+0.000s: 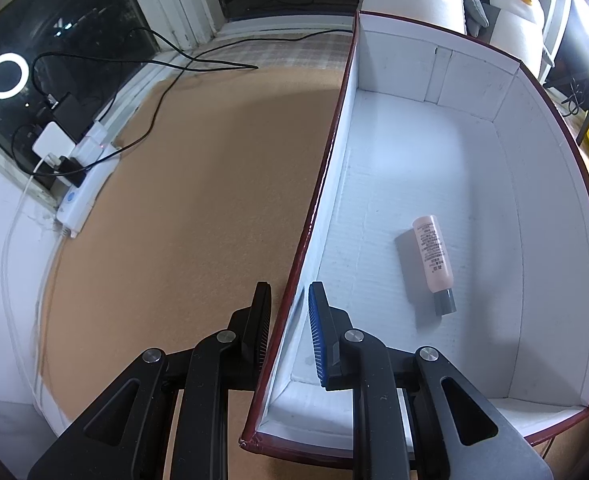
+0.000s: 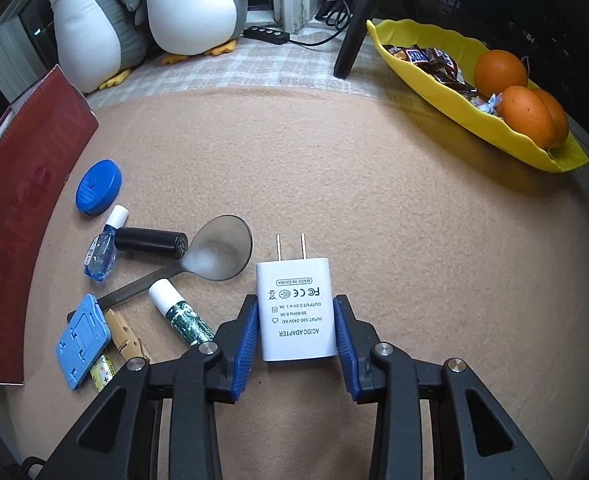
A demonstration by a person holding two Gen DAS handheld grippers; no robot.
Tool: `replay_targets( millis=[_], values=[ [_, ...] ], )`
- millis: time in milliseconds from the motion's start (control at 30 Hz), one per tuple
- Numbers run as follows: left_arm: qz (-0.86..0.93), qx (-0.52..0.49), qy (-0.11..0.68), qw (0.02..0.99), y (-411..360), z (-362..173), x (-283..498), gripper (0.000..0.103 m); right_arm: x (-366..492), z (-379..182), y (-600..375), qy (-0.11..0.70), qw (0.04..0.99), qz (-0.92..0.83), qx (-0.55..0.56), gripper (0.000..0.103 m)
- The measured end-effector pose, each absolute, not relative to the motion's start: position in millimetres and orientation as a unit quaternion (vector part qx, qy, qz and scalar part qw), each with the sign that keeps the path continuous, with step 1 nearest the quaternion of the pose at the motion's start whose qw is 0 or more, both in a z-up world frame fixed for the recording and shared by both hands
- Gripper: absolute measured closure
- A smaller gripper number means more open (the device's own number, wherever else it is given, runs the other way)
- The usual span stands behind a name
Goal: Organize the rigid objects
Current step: 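Close the right gripper on the white AC adapter and lift, then carry the adapter into the box and open the right gripper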
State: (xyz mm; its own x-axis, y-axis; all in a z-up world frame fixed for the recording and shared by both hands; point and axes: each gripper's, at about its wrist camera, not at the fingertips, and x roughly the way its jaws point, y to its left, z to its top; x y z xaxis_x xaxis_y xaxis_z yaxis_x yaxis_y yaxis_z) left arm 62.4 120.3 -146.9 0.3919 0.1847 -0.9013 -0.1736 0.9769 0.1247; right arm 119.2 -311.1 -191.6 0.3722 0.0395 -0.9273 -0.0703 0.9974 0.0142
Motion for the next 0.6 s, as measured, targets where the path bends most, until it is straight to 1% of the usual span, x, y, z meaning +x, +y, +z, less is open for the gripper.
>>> replay_targets(
  millis=[267,600],
  values=[
    [0.099,-0.006,0.533,0.84,124,-144,58,0.085,109,-173,-316,0.544,0.839,0.017,-0.004,0.071],
    [0.089,-0.027,0.516,0.851,133,-137,49,0.085,85,-122,-282,0.504,0.863,0.04,-0.004,0.071]
  ],
)
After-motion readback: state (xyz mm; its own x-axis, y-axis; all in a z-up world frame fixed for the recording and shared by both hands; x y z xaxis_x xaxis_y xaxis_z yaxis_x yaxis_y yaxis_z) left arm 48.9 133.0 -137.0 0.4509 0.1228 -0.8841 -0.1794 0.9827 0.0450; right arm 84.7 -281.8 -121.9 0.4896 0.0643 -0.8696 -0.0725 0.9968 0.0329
